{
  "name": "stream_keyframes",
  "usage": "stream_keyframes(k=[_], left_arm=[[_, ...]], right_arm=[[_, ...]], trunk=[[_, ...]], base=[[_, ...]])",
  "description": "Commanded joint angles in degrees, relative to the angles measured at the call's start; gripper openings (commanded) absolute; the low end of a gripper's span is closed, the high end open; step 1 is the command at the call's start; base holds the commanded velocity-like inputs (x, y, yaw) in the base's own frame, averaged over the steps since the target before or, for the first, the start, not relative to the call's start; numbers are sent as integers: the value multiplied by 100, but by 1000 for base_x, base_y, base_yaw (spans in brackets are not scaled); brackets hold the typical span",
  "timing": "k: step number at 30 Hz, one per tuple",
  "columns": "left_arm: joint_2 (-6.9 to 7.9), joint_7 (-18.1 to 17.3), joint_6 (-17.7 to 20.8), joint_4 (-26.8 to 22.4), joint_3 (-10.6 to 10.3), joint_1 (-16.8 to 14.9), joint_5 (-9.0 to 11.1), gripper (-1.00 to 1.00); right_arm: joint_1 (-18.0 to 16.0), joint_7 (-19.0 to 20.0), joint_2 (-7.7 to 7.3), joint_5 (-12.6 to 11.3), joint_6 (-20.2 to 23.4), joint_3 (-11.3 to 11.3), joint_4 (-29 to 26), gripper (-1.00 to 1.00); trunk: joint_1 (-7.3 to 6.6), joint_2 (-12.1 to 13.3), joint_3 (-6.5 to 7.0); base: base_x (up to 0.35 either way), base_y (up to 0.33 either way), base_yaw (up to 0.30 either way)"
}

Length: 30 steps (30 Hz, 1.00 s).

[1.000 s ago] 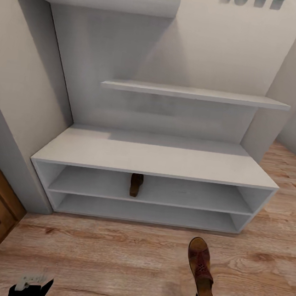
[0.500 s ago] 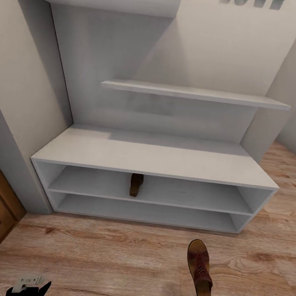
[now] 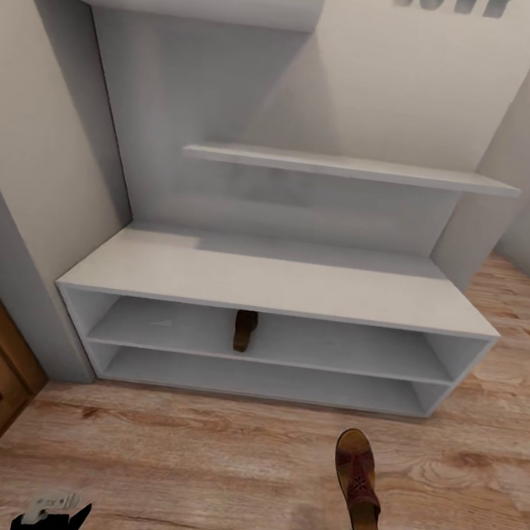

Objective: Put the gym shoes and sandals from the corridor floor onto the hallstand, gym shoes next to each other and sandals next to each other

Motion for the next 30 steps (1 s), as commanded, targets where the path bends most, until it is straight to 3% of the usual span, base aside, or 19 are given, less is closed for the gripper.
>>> stream_keyframes(k=[1,30], left_arm=[[-3,-32,-29,6,49,-5,-61,100],[-3,-28,-28,7,49,-5,-53,100]], right_arm=[[-4,-29,0,46,-14,-19,6,-100],[-4,-31,4,44,-15,-19,8,-100]], trunk=[[-2,-2,-4],[-2,-2,-4]], base=[[-138,130,0],[-181,252,0]])
